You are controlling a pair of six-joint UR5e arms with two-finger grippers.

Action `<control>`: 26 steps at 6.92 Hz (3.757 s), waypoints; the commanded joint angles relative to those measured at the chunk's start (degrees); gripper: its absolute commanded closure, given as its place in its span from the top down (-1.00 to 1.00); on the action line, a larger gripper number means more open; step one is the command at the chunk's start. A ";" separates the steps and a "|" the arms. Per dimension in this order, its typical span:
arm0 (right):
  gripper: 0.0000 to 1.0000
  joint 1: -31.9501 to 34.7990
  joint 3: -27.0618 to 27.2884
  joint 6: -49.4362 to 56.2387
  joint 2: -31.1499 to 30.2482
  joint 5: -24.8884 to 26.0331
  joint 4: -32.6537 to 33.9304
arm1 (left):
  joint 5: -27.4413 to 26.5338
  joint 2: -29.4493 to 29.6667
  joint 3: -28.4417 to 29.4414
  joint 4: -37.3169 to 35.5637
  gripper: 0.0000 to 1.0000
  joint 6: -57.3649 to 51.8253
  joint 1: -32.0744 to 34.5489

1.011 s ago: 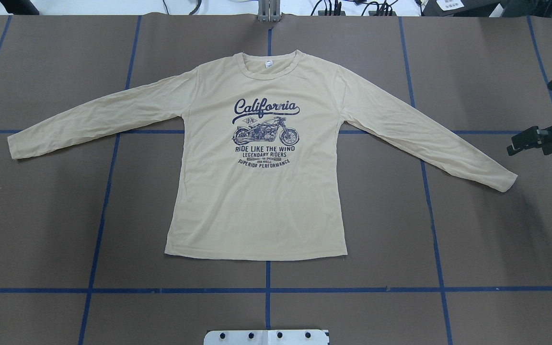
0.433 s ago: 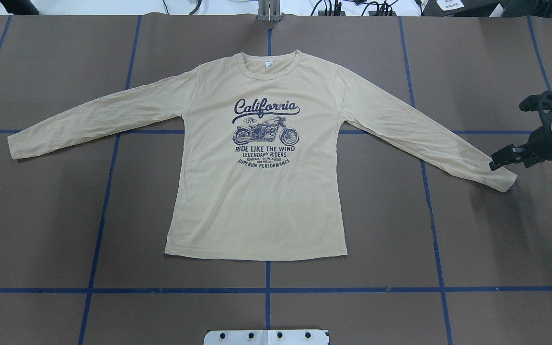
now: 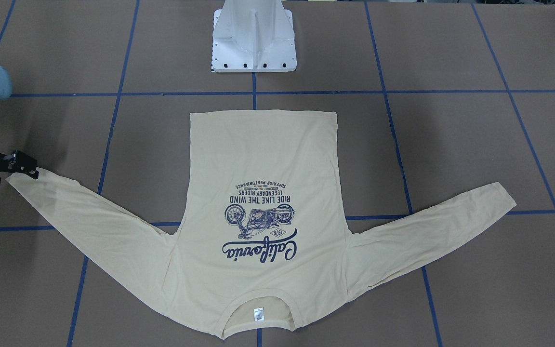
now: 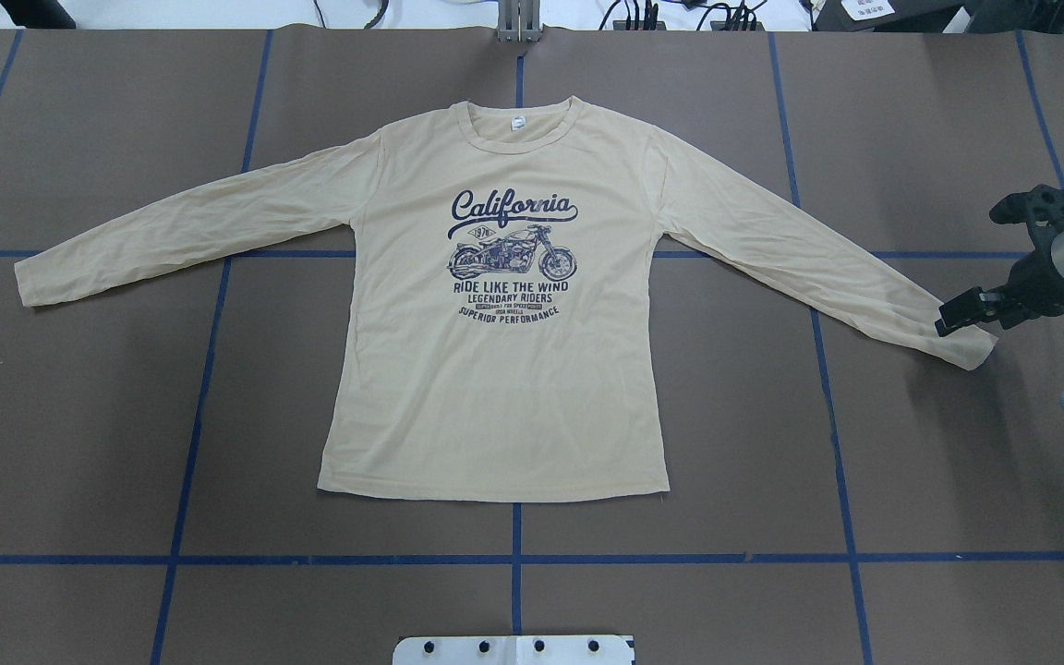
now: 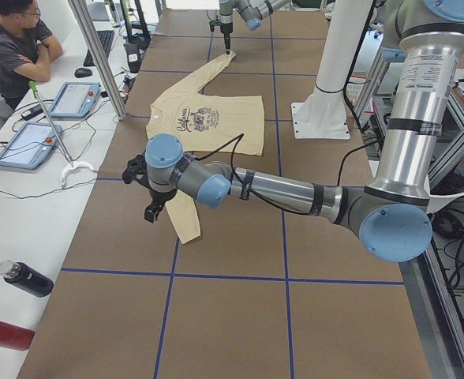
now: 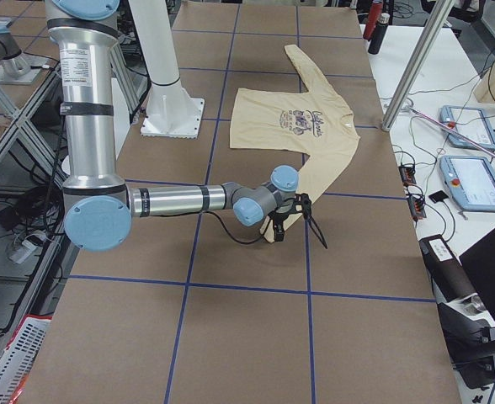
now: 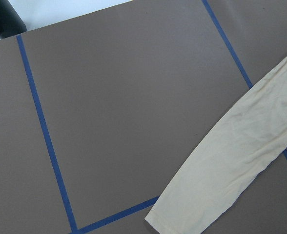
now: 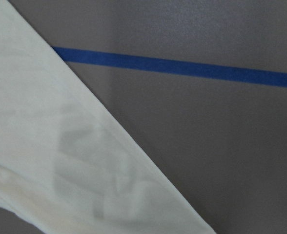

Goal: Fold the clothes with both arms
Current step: 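Lower the right gripper to the sleeve cuff nearest it and grasp it, then lift the cuff with the right gripper and carry it across toward the collar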

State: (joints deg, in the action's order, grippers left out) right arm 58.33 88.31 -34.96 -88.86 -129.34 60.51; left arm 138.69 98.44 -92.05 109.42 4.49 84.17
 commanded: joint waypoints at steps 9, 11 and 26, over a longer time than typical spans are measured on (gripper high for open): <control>-0.16 -0.59 -1.21 -0.19 -0.70 -1.79 0.66 | 0.00 -0.09 -1.20 -0.08 0.98 -0.01 0.03; -0.78 -0.59 -0.69 -0.19 -0.52 -2.05 0.66 | -0.09 -0.09 -1.11 -0.08 0.98 -0.01 0.03; -1.00 0.41 -17.44 -13.47 56.66 -9.47 10.07 | -0.09 -0.18 -0.15 -0.70 0.98 -0.01 0.12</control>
State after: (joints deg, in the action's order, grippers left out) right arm 61.11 74.95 -48.43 -36.76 -141.70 70.74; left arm 138.60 98.26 -92.35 108.74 4.48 84.28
